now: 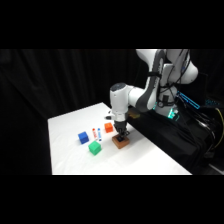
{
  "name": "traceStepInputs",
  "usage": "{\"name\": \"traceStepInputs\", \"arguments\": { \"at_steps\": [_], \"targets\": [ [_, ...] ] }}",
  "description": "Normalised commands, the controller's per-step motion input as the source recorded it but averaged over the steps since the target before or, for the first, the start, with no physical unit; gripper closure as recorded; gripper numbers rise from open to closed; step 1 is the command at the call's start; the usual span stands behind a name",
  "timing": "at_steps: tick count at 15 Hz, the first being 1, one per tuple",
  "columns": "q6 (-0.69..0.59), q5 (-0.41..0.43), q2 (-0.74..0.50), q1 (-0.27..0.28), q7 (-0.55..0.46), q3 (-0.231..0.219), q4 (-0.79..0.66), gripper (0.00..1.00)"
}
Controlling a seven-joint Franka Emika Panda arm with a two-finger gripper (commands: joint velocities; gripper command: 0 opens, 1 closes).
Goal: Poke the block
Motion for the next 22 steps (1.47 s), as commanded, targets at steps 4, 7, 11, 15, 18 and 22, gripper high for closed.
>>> {"name": "traceStepInputs", "arguments": {
  "at_steps": [4, 7, 11, 15, 18, 22],
  "targets": [
    [-0.05, -0.015, -0.16, 0.029, 0.01, 0.019, -0.08, 1.0],
    [-0.31, -0.026, -0.4, 0.028, 0.02, 0.008, -0.12, 1.0],
    [-0.47, -0.018, -0.54, -0.003, -0.01, -0.01, -0.08, 0.97],
    [-0.47, -0.031, -0.45, -0.024, -0.05, -0.041, 0.04, 0.62],
    [-0.42, -0.057, -0.3, -0.035, -0.05, -0.049, 0.13, 0.38],
    [-0.4, -0.045, -0.23, -0.021, -0.01, -0.019, 0.16, 0.05]
  ]
}}
